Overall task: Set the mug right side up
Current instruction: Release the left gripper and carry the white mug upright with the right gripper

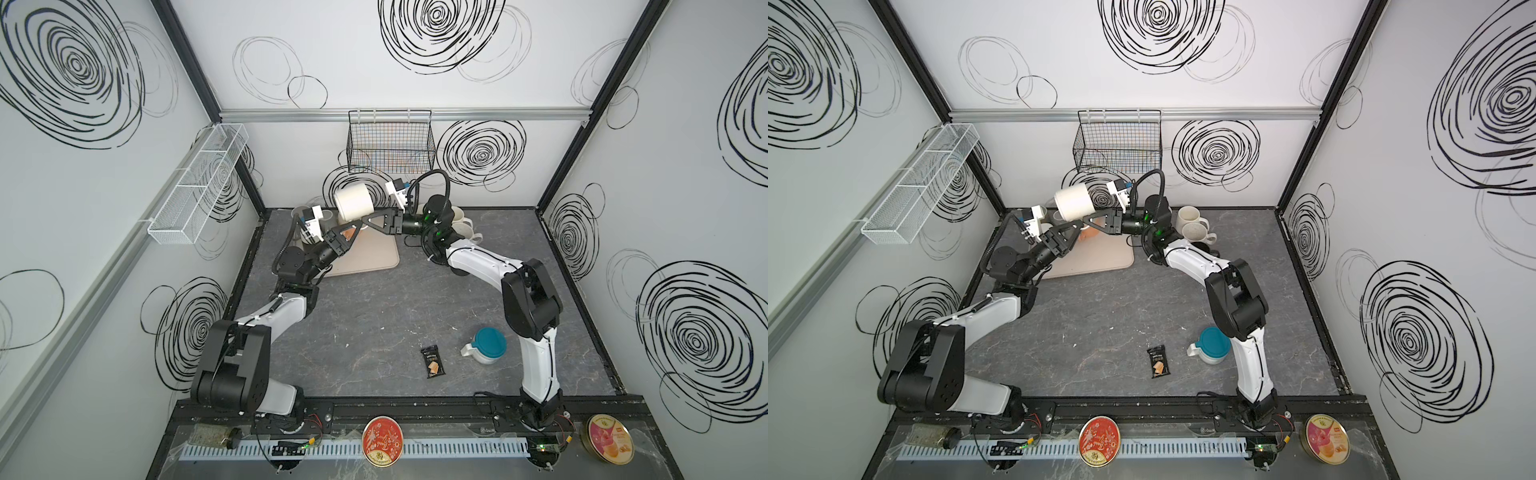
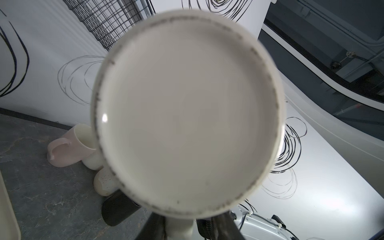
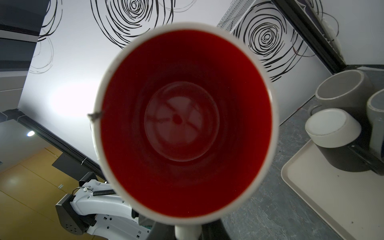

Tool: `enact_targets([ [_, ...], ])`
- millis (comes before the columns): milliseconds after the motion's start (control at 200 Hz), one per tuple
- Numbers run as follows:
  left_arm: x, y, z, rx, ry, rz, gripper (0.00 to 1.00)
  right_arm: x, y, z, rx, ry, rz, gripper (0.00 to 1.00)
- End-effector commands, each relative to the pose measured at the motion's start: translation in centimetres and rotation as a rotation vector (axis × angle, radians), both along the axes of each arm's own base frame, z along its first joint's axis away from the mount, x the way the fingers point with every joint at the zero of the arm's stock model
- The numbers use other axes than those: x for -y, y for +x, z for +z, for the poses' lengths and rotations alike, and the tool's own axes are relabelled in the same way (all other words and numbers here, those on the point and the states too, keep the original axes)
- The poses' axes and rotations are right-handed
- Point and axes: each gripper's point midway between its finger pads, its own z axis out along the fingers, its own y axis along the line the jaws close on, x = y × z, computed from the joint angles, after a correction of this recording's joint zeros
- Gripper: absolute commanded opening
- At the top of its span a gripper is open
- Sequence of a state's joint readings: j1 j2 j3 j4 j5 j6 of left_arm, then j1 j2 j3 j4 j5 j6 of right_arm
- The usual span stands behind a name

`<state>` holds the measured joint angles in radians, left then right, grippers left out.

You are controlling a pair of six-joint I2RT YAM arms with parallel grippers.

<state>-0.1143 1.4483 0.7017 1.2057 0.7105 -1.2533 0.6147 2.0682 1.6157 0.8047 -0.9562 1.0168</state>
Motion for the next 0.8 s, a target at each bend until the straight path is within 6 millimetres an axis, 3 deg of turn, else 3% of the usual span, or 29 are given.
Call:
enact_targets([
  [0,0.0,-2.4,4.7,0.187,0.013,-0.030,0.41,1.1,-1.7,5.2,0.211,0.103,-0.006,0.00],
  [415,-0.9,-2.9,4.7,0.194,0.172,0.046,0.55,2.0,-2.7,7.4,0.374,0.103,-0.050,0.00],
  [791,-1.8,-3.4,4.1,0.185,0.391,0.134,0.57,3.6,-4.3,8.3,0.623,-0.045,-0.091,0.00],
])
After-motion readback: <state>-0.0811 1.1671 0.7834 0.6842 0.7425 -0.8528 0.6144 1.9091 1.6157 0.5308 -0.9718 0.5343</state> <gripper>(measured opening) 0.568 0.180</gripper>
